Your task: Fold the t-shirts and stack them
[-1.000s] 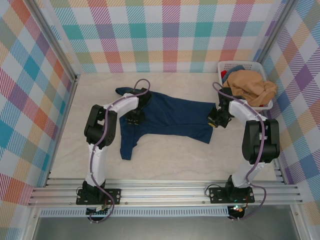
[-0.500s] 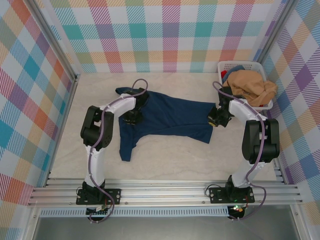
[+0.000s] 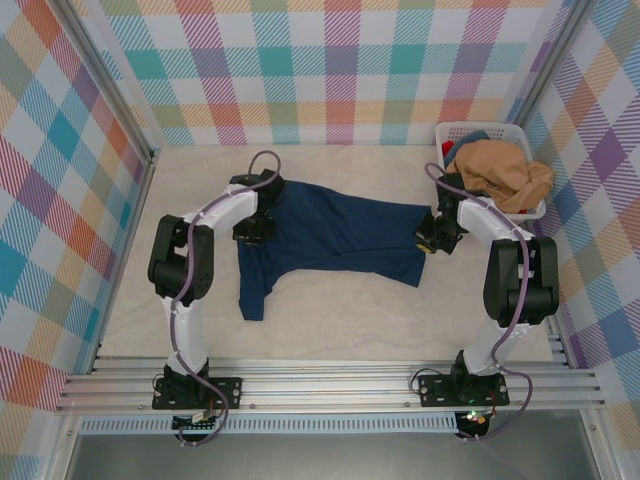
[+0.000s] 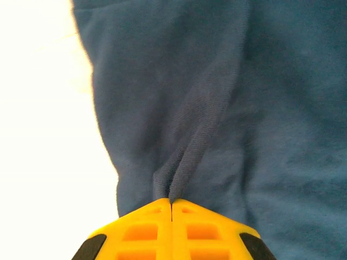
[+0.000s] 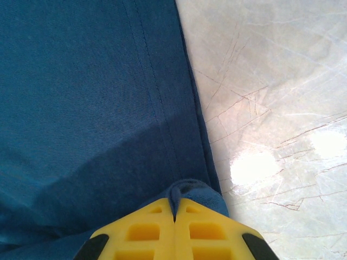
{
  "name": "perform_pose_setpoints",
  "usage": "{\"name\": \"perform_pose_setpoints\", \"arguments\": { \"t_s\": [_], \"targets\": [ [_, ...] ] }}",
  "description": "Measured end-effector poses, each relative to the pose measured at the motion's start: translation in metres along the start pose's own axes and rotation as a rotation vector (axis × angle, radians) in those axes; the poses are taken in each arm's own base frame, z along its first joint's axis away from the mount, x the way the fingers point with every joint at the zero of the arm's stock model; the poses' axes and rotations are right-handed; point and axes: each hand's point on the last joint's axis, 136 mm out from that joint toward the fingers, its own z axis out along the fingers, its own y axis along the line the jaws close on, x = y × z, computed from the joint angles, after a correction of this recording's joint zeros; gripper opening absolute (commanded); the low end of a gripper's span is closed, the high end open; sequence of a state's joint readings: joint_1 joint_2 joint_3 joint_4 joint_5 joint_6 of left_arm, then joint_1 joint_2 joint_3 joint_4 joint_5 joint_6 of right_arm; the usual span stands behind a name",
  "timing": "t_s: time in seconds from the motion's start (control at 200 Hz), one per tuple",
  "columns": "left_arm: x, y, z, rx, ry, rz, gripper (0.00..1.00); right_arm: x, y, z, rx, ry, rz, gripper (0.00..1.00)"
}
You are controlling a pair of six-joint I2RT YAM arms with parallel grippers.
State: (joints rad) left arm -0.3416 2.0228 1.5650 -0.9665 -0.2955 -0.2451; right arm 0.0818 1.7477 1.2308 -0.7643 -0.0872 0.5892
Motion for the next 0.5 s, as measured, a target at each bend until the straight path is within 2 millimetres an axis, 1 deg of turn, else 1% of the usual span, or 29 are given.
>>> {"name": "perform_pose_setpoints", "arguments": {
  "t_s": [0.08,0.13,0.185,0.255,0.34,0.36,0.405,0.43,0.465,0.5],
  "targets": [
    [0.009,0.021,0.002,-0.024,0.013,-0.05,0.0,0.0,0.0,0.0,0.0,0.0,0.0,0.0],
    [0.019,0.04,0.007,-0.038,0.037,-0.093,0.0,0.0,0.0,-0.001,-0.001,-0.001,-0.001,0.0],
    [0.028,0.055,0.013,-0.041,0.065,-0.135,0.0,0.002,-0.001,-0.001,-0.001,-0.002,-0.001,0.0],
    [0.034,0.064,0.02,-0.014,0.085,-0.182,0.0,0.004,-0.001,-0.002,0.0,0.001,-0.003,0.0],
    [0.035,0.064,0.026,0.025,0.089,-0.215,0.02,0.006,-0.002,-0.001,0.001,0.003,-0.004,0.0],
    [0.036,0.063,0.027,0.029,0.089,-0.217,0.05,0.006,-0.002,-0.001,0.001,0.004,-0.004,0.0],
    [0.035,0.065,0.029,0.032,0.09,-0.237,0.26,0.006,-0.002,-0.001,0.001,0.004,-0.004,0.0],
    [0.036,0.065,0.03,0.034,0.092,-0.24,0.33,0.006,-0.002,-0.001,0.001,0.004,-0.005,0.0],
    [0.036,0.065,0.031,0.038,0.09,-0.256,0.38,0.006,-0.002,-0.001,0.001,0.004,-0.005,0.0],
    [0.037,0.066,0.034,0.049,0.088,-0.277,0.39,0.006,-0.002,-0.001,0.001,0.005,-0.006,0.0]
  ]
}}
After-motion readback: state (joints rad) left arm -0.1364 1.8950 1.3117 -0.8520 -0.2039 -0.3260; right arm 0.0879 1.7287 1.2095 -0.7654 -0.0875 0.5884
